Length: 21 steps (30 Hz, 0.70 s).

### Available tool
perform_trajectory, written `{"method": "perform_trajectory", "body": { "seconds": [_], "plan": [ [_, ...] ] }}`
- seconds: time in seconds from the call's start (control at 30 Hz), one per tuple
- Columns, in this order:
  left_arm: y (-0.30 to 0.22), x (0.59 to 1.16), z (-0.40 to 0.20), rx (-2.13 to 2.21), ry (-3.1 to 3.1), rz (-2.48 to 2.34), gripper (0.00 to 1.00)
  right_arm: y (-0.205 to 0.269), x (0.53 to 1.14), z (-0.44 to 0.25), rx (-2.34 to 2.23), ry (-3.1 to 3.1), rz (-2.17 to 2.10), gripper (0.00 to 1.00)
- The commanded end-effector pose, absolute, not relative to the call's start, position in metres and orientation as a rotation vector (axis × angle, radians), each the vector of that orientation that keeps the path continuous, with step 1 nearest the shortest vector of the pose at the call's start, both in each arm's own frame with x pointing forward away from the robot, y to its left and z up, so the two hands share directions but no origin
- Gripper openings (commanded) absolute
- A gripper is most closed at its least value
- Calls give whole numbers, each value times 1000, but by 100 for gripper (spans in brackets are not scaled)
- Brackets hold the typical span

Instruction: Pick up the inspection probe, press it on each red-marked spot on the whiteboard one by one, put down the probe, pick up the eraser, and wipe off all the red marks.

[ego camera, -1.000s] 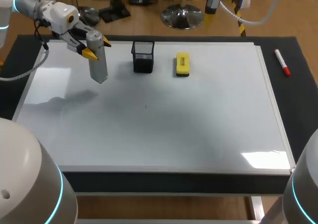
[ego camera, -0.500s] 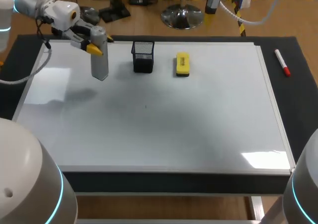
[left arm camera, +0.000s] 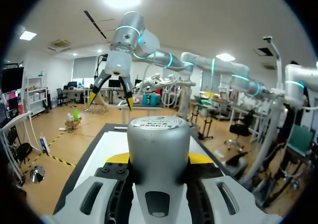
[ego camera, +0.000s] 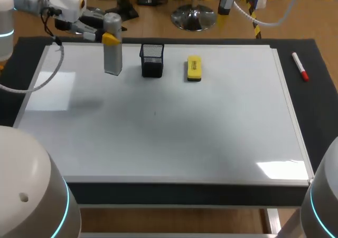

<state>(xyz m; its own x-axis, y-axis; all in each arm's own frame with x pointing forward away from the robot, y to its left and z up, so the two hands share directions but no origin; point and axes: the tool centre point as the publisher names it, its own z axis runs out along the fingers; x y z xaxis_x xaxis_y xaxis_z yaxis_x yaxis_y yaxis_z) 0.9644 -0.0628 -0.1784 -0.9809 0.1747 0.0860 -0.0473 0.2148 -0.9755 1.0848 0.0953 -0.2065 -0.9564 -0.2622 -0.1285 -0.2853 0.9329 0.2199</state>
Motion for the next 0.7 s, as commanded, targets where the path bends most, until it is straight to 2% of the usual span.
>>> {"method": "perform_trajectory", "body": {
  "seconds": [0.03,0.37,0.7],
  "plan": [
    [-75,965,-170,127,-2443,1974,0,94,1085,-205,-427,2994,358,100],
    [-97,984,-149,158,-2405,2080,0,94,1085,-205,-427,2994,358,100],
    [-125,1005,-133,-15,-2378,2115,0,94,1085,-205,-427,2994,358,100]
  ]
}}
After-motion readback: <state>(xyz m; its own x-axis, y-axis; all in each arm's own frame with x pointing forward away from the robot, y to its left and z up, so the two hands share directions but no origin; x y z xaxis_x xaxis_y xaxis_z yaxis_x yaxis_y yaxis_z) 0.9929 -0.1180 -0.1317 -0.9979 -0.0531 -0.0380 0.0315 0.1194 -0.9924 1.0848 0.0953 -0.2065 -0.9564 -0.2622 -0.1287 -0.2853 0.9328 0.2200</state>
